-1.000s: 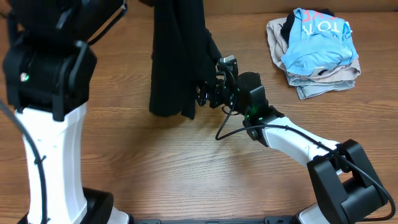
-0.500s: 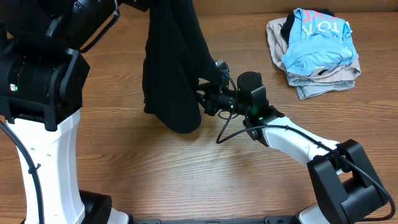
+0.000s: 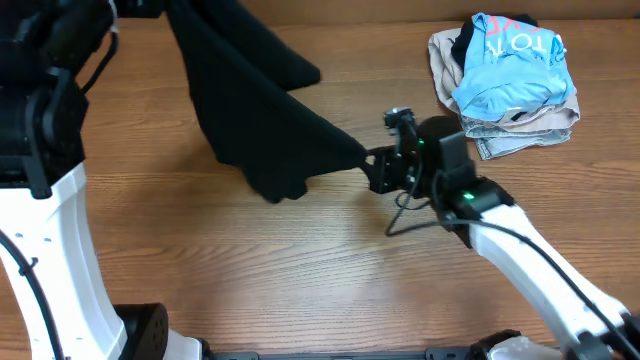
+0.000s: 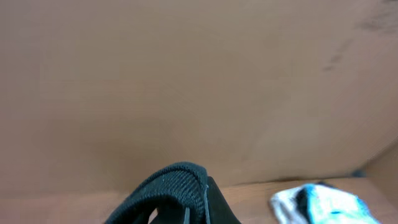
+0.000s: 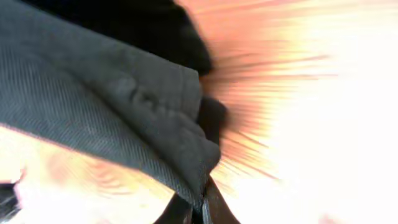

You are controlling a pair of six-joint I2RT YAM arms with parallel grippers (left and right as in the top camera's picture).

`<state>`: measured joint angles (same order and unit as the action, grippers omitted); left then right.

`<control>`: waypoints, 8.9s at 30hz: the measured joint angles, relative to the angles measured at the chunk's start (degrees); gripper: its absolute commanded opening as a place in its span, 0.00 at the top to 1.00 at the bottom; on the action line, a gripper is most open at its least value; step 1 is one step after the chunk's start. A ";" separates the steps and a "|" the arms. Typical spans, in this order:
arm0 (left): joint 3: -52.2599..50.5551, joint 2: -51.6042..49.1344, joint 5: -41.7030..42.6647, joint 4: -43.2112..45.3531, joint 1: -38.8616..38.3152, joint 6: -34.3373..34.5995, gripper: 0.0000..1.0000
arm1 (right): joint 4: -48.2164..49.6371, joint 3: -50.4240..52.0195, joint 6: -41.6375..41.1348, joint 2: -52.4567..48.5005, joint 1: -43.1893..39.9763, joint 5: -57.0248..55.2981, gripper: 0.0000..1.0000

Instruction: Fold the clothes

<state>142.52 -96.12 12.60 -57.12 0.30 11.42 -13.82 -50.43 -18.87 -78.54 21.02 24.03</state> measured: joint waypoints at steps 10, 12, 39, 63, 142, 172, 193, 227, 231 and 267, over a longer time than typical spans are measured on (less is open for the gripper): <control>0.00 0.00 -7.52 -5.99 4.13 -1.36 0.96 | -29.51 -18.97 8.20 13.31 -6.88 -10.97 0.96; 0.00 0.00 -8.13 -7.93 4.48 -1.38 0.96 | -35.30 -26.08 9.88 13.94 -8.46 -11.74 0.96; 0.31 -5.20 -24.65 -2.21 4.61 -5.33 0.96 | -30.10 -47.74 20.70 -6.64 -11.39 -17.64 0.96; 0.11 -16.06 -24.90 -23.39 4.57 -8.68 0.96 | -37.03 -47.95 21.03 -23.52 -16.22 -7.48 0.96; 5.92 -17.62 -25.75 -20.87 4.13 -8.15 0.96 | -29.16 -47.65 16.50 -20.50 -17.11 -10.60 0.96; -37.35 -15.30 -13.90 -36.94 4.35 -4.52 0.95 | -58.53 -21.92 10.88 -20.28 -13.94 -4.48 0.96; -67.49 -1.53 -8.17 -26.51 4.63 -0.70 0.61 | -52.19 -7.28 1.33 -12.59 -13.94 -4.76 0.60; -67.56 -1.53 -8.48 -9.29 4.63 -0.81 0.30 | -37.31 -5.18 7.87 -12.59 -2.93 -8.59 0.55; -67.56 -1.53 -8.48 -8.66 4.63 -0.81 0.29 | -34.64 -2.99 7.26 -12.59 -2.97 -10.51 0.55; -67.58 -1.53 -8.48 -7.52 4.63 -0.81 0.25 | -27.69 3.32 5.35 -12.59 -2.97 -10.03 0.63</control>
<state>74.94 -97.65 4.12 -64.64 4.93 10.61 -41.52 -47.11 -13.52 -91.13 18.04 14.00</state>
